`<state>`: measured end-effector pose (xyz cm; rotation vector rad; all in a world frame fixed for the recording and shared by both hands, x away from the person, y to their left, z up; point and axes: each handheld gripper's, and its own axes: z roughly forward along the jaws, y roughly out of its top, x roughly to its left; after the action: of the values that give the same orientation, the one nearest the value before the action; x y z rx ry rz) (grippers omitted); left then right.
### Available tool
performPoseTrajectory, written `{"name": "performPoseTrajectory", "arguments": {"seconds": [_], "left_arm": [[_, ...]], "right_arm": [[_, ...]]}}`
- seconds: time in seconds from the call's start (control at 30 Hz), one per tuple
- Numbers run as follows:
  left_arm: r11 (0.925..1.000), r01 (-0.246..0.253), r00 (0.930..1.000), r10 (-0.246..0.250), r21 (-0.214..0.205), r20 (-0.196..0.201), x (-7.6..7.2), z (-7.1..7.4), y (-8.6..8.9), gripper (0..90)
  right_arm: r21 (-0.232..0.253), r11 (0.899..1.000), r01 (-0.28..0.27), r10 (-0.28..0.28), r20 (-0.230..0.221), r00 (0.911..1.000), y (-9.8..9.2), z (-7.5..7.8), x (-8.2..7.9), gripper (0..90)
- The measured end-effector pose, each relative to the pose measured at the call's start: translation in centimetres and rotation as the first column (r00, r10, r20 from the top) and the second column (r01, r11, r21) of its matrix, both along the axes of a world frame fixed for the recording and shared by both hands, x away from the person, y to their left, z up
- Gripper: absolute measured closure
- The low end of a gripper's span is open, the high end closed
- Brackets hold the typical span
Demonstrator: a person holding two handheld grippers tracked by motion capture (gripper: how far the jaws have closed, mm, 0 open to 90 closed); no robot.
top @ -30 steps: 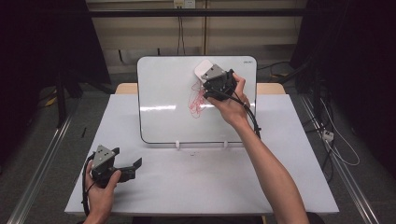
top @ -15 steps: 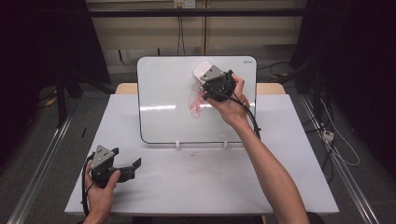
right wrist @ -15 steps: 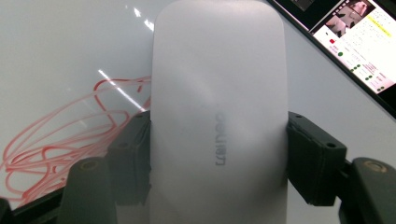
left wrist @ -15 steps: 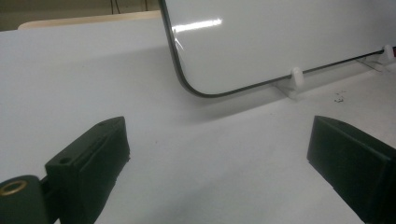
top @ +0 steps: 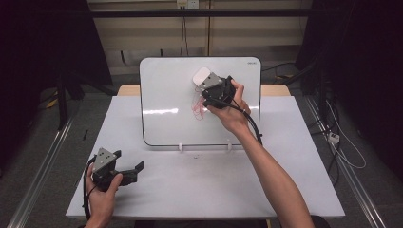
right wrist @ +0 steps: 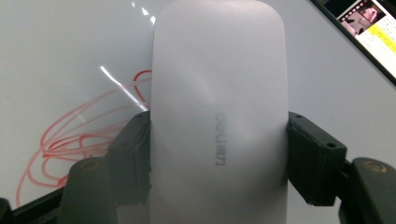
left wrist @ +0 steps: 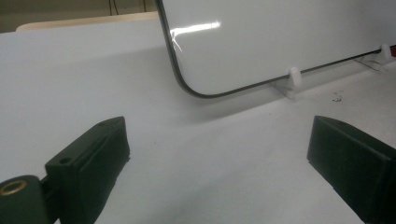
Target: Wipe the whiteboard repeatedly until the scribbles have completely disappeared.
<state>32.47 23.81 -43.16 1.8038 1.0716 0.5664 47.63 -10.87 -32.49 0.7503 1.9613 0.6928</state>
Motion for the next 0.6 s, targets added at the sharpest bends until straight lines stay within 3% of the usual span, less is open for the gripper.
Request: {"name": "performPoseTrajectory", "arguments": {"seconds": [0.4,0.6], "left_arm": [[0.9999,0.011,0.9999,-0.011,0.013,-0.007,0.2,-0.1,-0.4,5.5],[0.9999,0.012,0.9999,-0.012,0.007,-0.003,0.3,-0.1,-0.5,5.5]], "right_arm": [[-0.038,0.998,-0.046,0.045,-0.018,0.9988,1.3,-1.6,-1.4,31.4],[-0.046,0.998,-0.046,0.045,-0.012,0.9989,1.1,-1.6,-1.6,31.3]]}}
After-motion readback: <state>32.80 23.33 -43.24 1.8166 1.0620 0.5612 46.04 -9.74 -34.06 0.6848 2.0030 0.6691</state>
